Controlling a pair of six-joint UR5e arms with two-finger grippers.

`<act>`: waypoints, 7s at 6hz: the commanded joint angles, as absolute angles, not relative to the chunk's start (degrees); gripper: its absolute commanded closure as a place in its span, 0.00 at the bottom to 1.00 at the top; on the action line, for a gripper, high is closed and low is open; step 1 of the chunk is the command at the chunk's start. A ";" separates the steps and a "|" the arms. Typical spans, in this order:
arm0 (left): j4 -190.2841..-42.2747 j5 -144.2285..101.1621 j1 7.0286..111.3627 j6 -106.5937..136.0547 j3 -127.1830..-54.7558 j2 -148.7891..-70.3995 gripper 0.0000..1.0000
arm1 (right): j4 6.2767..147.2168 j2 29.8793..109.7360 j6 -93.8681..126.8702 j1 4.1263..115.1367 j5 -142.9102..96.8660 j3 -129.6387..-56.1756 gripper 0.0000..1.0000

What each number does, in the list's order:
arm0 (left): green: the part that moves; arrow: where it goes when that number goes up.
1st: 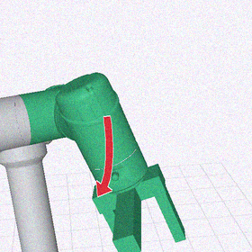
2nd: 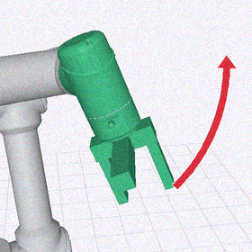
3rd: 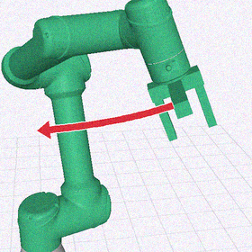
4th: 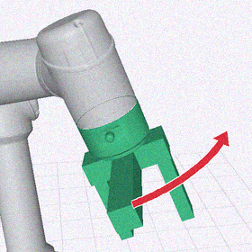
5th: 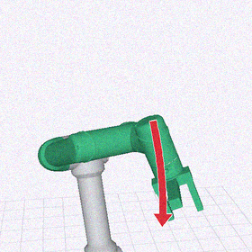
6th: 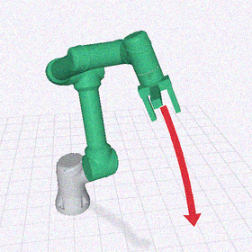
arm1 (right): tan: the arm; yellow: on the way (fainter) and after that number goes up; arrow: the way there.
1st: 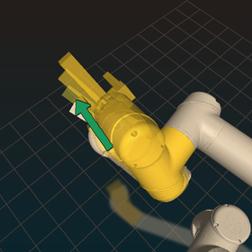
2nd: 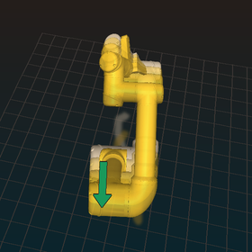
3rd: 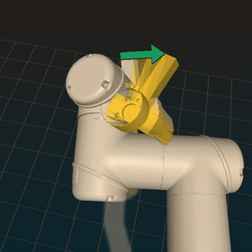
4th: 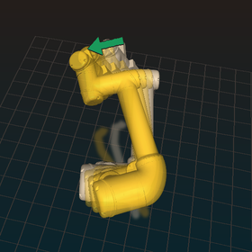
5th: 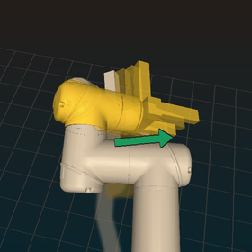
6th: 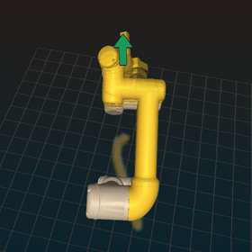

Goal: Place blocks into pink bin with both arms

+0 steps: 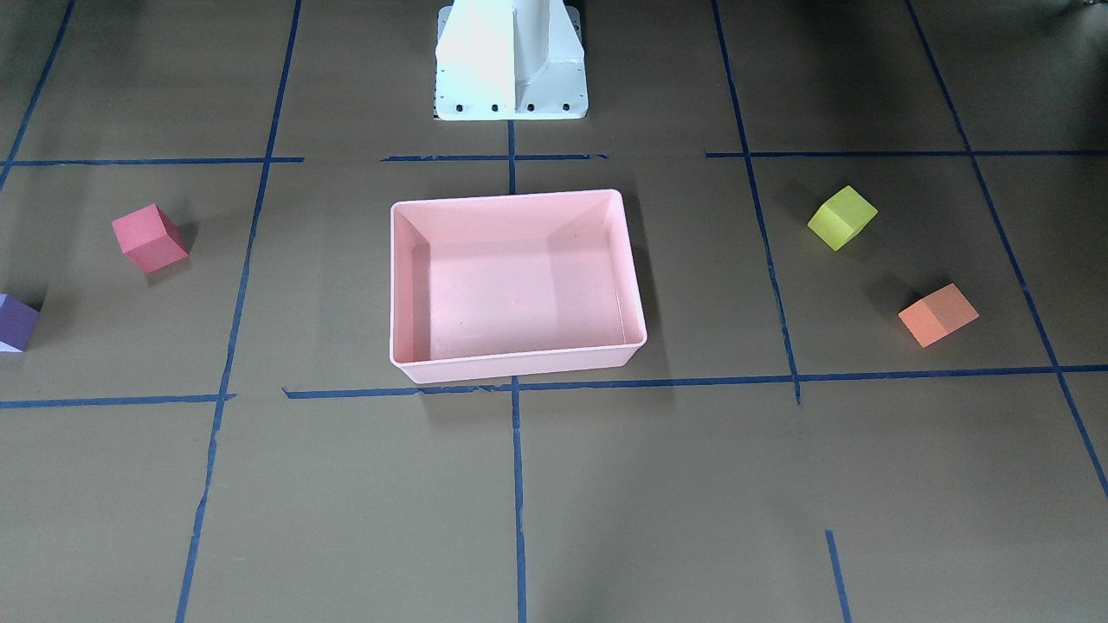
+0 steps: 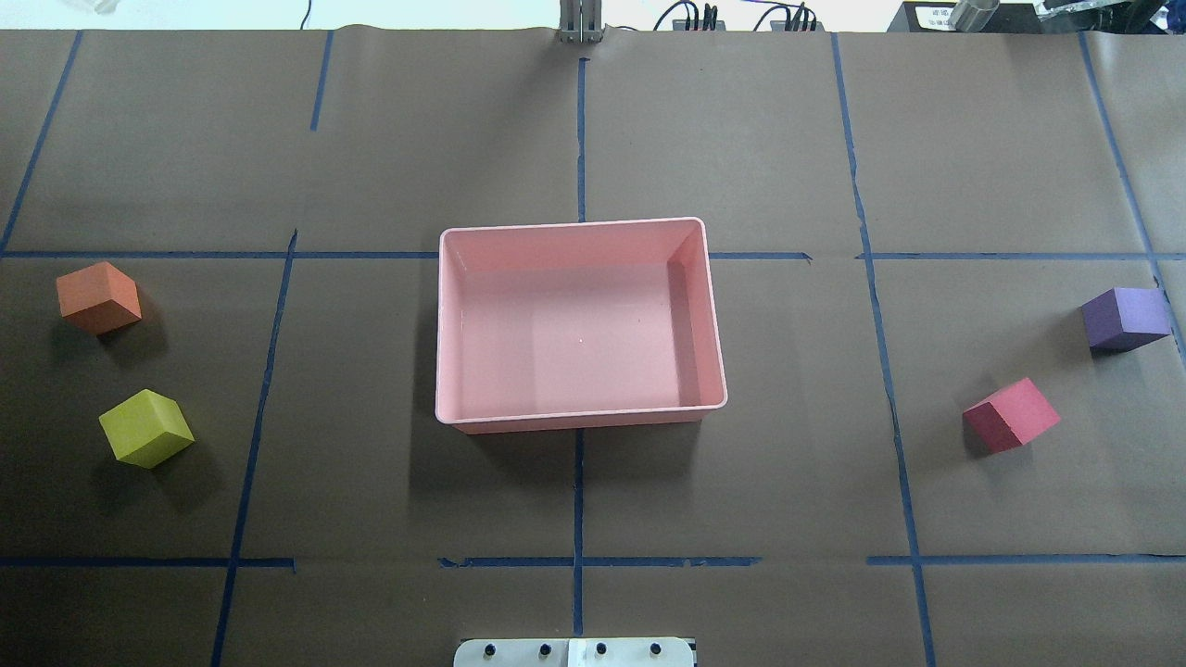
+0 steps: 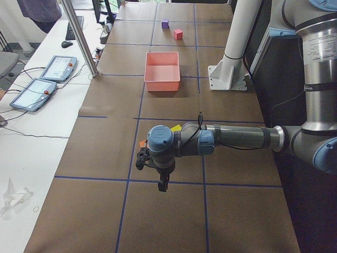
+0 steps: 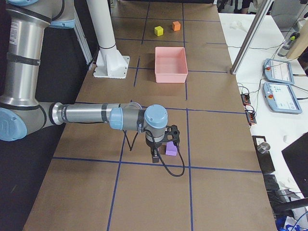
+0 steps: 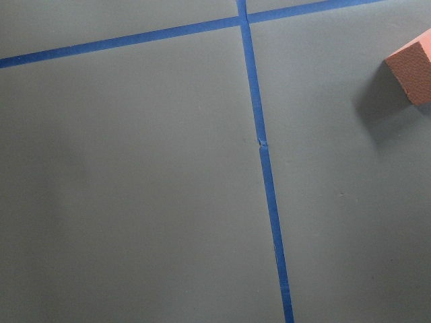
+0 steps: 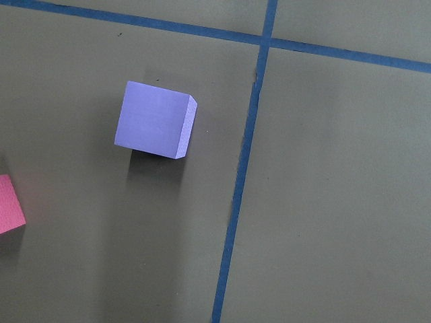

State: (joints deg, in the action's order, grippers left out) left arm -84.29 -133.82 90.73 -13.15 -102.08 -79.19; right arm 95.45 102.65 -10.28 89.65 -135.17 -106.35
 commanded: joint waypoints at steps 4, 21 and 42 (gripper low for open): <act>-84.29 -133.95 90.70 -13.45 -102.22 -79.19 0.00 | 74.67 99.94 15.84 79.69 -135.62 -101.29 0.00; -84.37 -133.95 90.70 -13.45 -103.44 -79.19 0.00 | 64.19 75.82 44.90 56.21 -127.36 -95.50 0.54; -120.94 -127.44 59.42 57.31 -82.00 -96.50 0.00 | 94.22 54.04 61.96 39.64 -111.18 -101.34 0.00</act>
